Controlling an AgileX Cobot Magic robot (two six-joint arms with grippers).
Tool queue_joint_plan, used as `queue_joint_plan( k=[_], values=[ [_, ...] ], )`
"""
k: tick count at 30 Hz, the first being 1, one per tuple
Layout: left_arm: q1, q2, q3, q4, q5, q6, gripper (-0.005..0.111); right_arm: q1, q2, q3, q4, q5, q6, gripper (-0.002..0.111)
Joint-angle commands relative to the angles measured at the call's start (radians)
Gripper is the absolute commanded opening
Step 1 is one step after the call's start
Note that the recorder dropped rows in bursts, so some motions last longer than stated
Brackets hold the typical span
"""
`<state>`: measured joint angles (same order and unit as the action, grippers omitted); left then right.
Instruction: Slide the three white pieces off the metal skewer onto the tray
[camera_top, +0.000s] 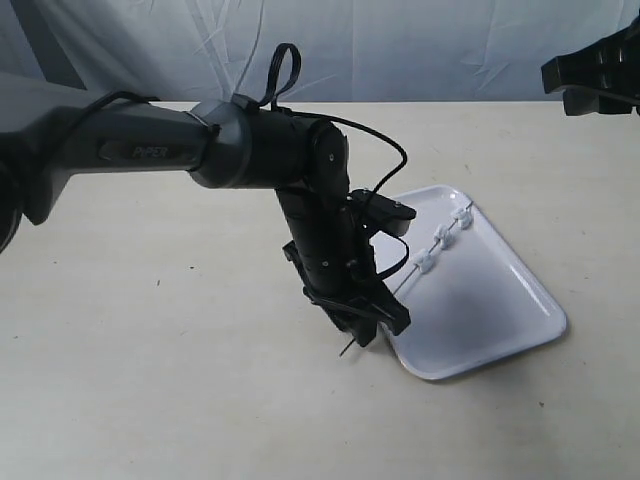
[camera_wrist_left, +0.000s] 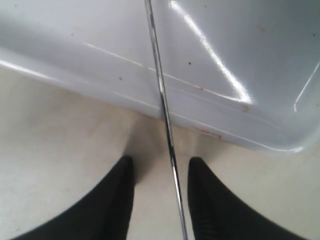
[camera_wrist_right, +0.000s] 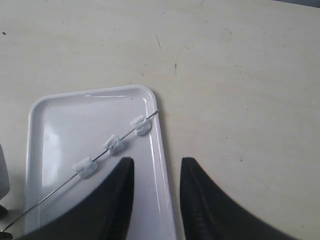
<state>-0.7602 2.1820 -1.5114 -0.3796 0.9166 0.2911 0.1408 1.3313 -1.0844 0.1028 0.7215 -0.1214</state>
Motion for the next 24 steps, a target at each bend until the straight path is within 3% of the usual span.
queue_joint_plan(
  k=[1,11,19,24],
  values=[
    [-0.010,0.021,-0.004,0.017,0.002,-0.003,0.028,0.000,0.002,-0.008,-0.001,-0.003,-0.004,0.031],
    [-0.031,0.082,-0.004,0.044,0.002,-0.003,0.026,0.000,0.002,-0.008,-0.001,-0.008,-0.004,0.031],
    [-0.031,0.086,-0.004,0.058,-0.002,-0.027,0.001,0.000,0.002,-0.008,-0.001,-0.007,-0.004,0.031],
    [-0.031,0.086,-0.004,0.047,-0.004,-0.018,0.000,0.000,0.002,-0.008,0.001,-0.003,-0.004,0.031]
  ],
)
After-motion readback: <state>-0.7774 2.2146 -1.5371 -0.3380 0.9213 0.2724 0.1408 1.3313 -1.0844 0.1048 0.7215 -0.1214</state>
